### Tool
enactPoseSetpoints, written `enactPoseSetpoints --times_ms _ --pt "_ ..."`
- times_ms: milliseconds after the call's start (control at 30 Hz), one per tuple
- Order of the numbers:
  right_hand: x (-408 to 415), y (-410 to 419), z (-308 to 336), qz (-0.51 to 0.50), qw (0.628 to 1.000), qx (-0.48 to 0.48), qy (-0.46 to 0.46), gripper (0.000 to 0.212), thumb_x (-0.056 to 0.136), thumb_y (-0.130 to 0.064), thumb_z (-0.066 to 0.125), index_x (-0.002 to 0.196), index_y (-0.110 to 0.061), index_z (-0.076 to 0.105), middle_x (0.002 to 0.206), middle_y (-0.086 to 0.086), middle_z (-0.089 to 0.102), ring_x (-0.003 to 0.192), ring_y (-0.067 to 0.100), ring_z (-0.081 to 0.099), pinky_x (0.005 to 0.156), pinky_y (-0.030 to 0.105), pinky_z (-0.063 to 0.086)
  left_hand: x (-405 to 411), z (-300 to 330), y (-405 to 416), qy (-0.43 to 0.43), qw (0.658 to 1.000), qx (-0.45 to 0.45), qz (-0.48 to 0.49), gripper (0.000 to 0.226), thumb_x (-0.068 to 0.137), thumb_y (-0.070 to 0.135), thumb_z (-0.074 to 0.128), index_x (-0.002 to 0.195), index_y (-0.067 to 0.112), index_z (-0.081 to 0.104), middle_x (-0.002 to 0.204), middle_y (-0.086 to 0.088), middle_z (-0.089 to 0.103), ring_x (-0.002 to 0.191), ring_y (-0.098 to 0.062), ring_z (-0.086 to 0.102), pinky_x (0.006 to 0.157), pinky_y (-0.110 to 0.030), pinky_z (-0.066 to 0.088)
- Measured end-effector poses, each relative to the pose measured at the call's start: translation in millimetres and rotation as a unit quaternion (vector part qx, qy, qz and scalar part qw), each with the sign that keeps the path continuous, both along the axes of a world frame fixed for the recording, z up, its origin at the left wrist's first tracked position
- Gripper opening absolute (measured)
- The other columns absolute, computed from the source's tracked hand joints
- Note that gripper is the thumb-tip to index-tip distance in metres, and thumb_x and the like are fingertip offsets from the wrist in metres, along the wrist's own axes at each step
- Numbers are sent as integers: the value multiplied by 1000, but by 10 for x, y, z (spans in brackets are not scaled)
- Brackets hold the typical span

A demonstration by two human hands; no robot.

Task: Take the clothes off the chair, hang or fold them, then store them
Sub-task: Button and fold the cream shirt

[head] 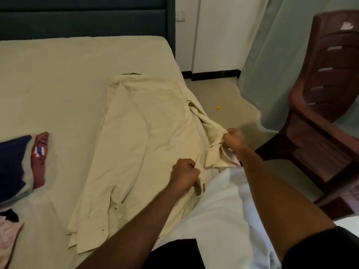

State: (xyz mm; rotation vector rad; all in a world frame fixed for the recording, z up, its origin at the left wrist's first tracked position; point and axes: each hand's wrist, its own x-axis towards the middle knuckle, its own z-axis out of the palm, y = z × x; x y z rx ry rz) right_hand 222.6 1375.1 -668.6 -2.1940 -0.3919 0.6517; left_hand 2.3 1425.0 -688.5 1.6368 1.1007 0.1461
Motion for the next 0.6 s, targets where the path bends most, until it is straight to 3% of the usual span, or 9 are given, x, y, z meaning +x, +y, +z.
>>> enactPoseSetpoints --times_ms 100,167,267,400,467,533,600 --pt "257 -5 176 -32 996 18 -77 32 89 -5 47 115 -8 65 106 17 66 99 35 63 74 37 51 -169 108 182 -57 993 -79 61 15 74 16 58 61 22 51 66 4 53 66 -21 49 64 -30 36" --pt "385 61 338 -35 995 36 -91 35 87 -5 44 115 -10 65 107 15 66 103 36 64 78 42 53 -310 141 292 -73 988 -107 80 16 87 11 56 73 19 58 73 0 58 70 -21 54 64 -29 41" --pt "458 337 691 -19 991 61 -113 34 89 -7 44 115 -13 65 108 12 66 101 32 64 77 38 53 -527 174 398 -68 991 -82 81 11 95 15 54 89 15 63 85 -4 65 74 -21 61 58 -27 47" --pt "229 1198 1268 31 978 117 -173 32 94 -19 46 119 -13 65 115 9 67 103 27 64 76 33 51 -876 224 585 -64 992 -6 110 10 95 14 56 90 12 64 87 -6 68 73 -22 62 54 -25 45" --pt "-151 1781 1540 94 958 121 -240 29 101 -20 46 123 -12 63 116 8 65 103 25 61 82 36 51 -1121 249 693 -58 991 26 119 11 95 14 58 86 12 64 86 -4 69 75 -21 63 58 -26 44" --pt "-722 2383 1776 197 933 131 -272 32 105 -19 47 133 -11 58 123 8 64 108 24 60 82 25 46 -1378 238 786 -45 989 37 137 12 95 13 59 85 12 65 82 -2 68 70 -16 62 56 -25 41" --pt "-1402 2896 1877 326 907 100 -245 42 103 -16 53 144 -12 51 131 7 62 114 22 60 79 14 44 -1630 198 872 -32 984 45 168 13 94 13 61 83 13 66 77 -1 67 67 -16 61 57 -26 42"
